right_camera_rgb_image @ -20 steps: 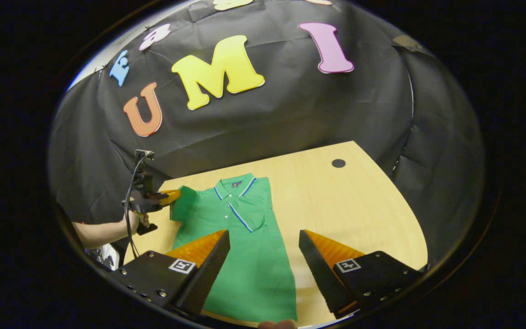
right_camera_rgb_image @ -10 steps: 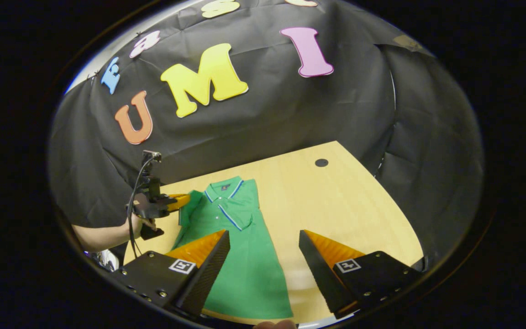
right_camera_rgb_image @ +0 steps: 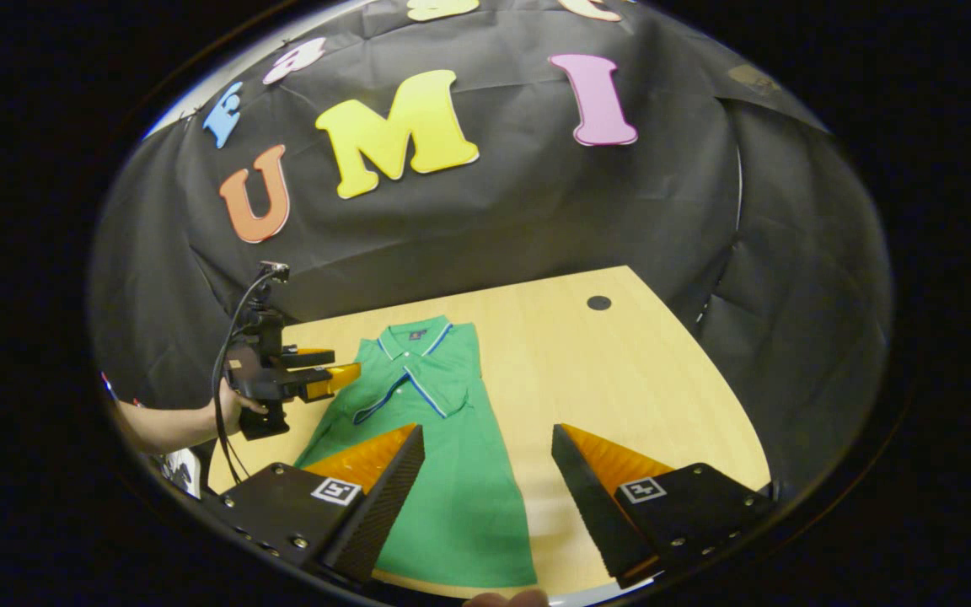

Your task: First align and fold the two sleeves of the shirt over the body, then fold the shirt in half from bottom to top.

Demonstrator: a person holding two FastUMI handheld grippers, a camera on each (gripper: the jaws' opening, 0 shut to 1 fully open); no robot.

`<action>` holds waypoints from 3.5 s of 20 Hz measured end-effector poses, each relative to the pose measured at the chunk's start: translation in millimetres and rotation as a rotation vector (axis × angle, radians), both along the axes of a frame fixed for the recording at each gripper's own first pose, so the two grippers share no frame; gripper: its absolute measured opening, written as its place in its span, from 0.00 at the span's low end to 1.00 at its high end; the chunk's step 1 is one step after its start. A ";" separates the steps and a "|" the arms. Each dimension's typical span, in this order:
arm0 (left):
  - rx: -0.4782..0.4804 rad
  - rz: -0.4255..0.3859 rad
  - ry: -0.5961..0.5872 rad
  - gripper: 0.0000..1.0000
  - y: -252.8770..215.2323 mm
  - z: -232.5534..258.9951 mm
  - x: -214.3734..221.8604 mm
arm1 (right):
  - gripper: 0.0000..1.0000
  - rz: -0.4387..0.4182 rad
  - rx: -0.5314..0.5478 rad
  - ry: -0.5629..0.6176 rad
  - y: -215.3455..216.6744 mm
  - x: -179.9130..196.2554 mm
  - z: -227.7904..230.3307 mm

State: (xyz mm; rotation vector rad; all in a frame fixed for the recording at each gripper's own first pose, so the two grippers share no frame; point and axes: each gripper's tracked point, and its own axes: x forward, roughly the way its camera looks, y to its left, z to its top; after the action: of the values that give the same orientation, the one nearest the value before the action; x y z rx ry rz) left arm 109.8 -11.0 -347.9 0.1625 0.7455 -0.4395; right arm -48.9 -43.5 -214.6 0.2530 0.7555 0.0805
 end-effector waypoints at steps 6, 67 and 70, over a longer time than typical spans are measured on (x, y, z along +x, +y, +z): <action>-0.061 0.128 0.013 1.00 34.5 29.4 -62.9 | 0.95 0.095 -0.125 -0.050 26.0 -1.7 2.8; -0.100 0.224 0.489 0.03 63.4 -42.0 -364.2 | 0.02 0.462 -0.121 0.383 40.4 -168.2 -193.0; -0.118 0.208 0.463 0.03 60.1 -28.0 -352.7 | 0.02 0.438 -0.104 0.369 34.6 -160.5 -181.6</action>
State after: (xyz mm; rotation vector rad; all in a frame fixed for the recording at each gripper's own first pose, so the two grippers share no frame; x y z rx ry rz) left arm -242.9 49.1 -375.9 -0.1338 1.1748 -0.3232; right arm -209.3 -8.9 -396.2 -0.0032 1.1703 0.4164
